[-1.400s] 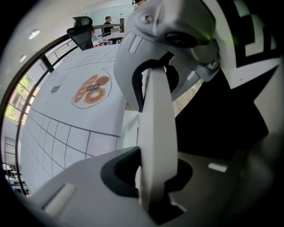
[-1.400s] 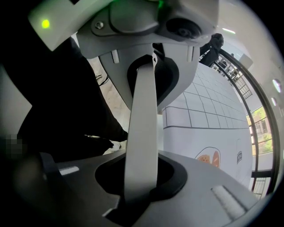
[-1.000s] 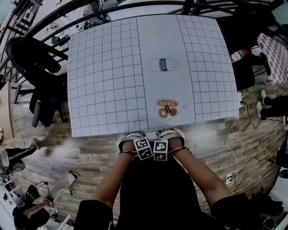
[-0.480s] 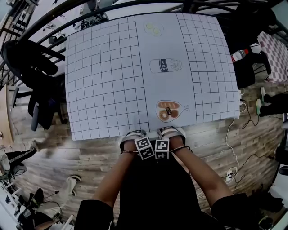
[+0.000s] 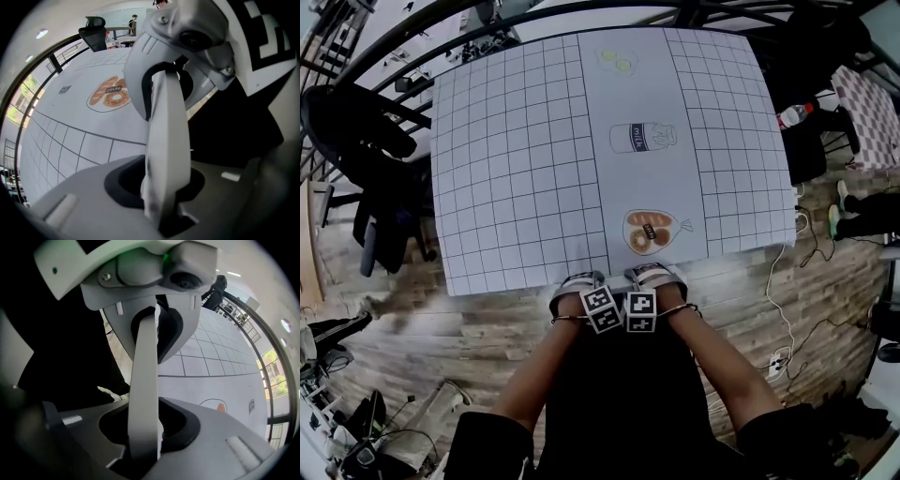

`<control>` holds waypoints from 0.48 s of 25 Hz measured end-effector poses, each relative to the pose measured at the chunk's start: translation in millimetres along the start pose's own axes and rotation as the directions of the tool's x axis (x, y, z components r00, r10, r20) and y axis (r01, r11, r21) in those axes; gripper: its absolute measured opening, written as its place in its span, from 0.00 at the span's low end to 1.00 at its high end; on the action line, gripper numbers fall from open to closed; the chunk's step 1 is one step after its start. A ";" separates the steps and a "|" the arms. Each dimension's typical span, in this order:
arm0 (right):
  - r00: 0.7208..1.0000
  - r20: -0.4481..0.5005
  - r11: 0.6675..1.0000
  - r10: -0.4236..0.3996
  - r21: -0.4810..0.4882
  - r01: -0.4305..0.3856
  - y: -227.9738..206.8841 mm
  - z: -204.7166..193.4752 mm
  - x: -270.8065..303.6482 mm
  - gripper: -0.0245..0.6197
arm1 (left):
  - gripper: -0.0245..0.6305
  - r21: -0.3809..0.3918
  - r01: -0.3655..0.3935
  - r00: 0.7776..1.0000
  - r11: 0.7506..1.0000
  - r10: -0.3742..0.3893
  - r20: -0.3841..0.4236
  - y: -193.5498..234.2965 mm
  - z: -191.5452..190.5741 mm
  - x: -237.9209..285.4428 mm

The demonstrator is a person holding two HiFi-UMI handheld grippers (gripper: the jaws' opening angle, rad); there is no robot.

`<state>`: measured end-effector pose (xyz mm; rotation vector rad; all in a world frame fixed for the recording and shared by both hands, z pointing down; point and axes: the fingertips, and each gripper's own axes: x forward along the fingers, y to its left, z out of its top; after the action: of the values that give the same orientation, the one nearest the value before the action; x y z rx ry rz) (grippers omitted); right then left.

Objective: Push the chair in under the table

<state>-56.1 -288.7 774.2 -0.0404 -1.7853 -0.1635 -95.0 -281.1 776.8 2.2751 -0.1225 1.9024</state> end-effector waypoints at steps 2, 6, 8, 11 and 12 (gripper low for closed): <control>1.000 0.018 0.999 -0.007 0.035 0.006 -3.6 1.0 -3.2 0.26 | 0.20 -0.014 0.008 1.000 1.000 -0.008 0.016 0.6 2.9 -2.6; 0.998 0.058 0.996 -0.037 0.085 0.032 14.4 1.8 -13.6 0.28 | 0.23 -0.027 -0.003 0.999 1.000 0.004 0.037 -22.7 9.5 -7.2; 0.996 0.086 0.993 -0.032 0.117 0.022 22.5 3.4 -22.1 0.28 | 0.23 -0.011 -0.011 0.999 1.000 0.012 0.052 -32.6 16.5 -13.4; 0.994 0.109 0.990 -0.026 0.141 0.010 1.7 4.6 -40.9 0.28 | 0.25 -0.009 -0.002 0.996 1.000 0.003 0.092 -13.9 33.7 -33.3; 0.993 0.111 0.991 -0.024 0.136 0.009 -5.2 4.1 -46.6 0.28 | 0.26 -0.023 0.004 0.995 1.000 -0.001 0.100 -6.9 37.3 -39.7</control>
<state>-50.4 -290.4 727.5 0.0640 -1.9060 -0.0524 -64.9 -283.1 731.0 2.3546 -0.1536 1.7760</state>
